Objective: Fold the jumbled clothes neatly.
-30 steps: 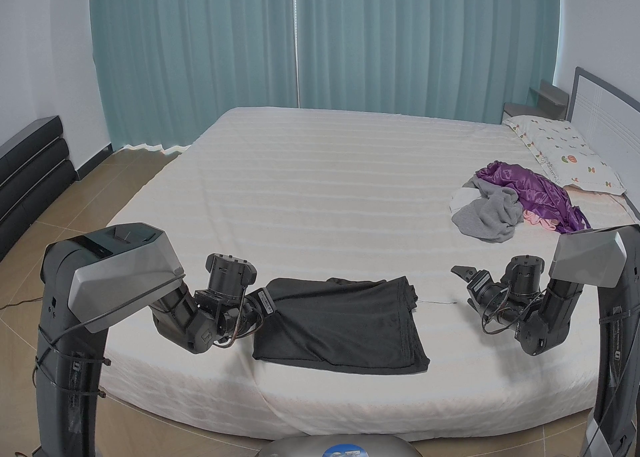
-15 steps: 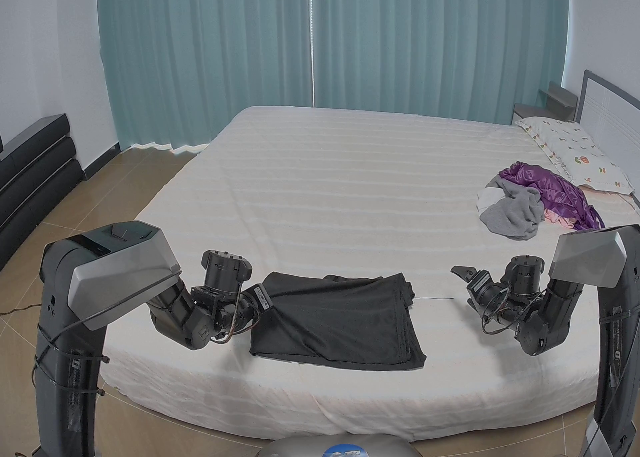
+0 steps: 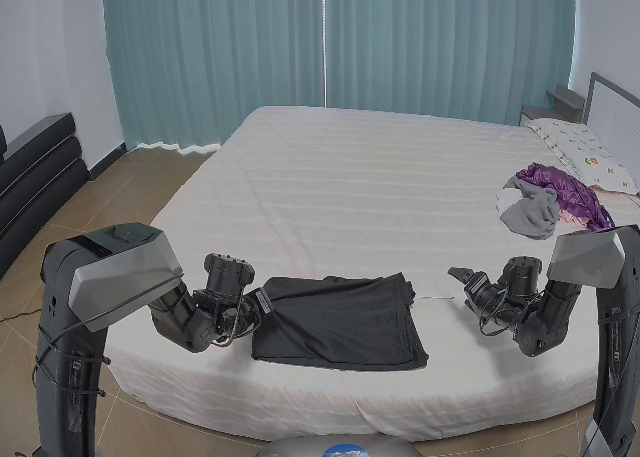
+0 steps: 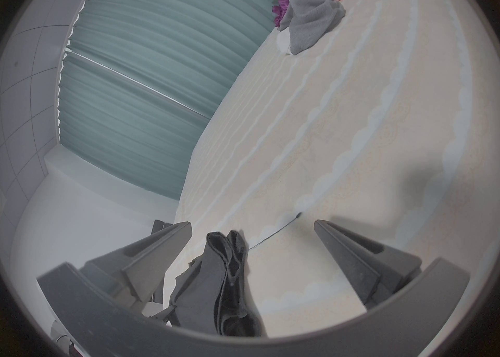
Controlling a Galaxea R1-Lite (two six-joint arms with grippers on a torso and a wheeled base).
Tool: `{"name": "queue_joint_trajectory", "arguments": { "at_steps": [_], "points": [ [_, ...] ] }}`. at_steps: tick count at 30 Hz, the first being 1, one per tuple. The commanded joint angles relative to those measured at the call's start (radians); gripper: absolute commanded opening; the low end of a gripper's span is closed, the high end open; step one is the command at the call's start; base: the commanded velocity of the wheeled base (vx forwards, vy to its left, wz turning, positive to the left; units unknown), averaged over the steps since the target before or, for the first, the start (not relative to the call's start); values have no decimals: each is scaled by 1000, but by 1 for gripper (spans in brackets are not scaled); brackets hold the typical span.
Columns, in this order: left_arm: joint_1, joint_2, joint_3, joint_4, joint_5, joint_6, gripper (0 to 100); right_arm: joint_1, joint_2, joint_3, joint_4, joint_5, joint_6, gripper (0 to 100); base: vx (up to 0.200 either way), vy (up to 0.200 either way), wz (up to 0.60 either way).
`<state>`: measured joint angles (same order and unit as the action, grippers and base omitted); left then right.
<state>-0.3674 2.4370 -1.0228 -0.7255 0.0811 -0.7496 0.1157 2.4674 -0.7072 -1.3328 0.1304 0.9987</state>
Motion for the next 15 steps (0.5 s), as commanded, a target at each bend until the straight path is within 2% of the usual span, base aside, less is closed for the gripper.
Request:
{"name": "queue_joint_trajectory", "arguments": {
  "at_steps": [1, 6, 7, 15],
  "points": [
    [-1, 4, 1, 0, 0, -2, 0, -1, 4, 0, 0, 0, 0, 100, 0, 0, 0],
    [-1, 2, 1, 1, 0, -20, 0, -1, 4, 0, 0, 1, 0, 100, 0, 0, 0],
    [-1, 2, 1, 3, 0, -20, 100, -1, 4, 0, 0, 0, 0, 100, 0, 0, 0],
    [-1, -4, 1, 1, 2, -45, 100, -1, 4, 0, 0, 0, 0, 100, 0, 0, 0]
  ]
}}
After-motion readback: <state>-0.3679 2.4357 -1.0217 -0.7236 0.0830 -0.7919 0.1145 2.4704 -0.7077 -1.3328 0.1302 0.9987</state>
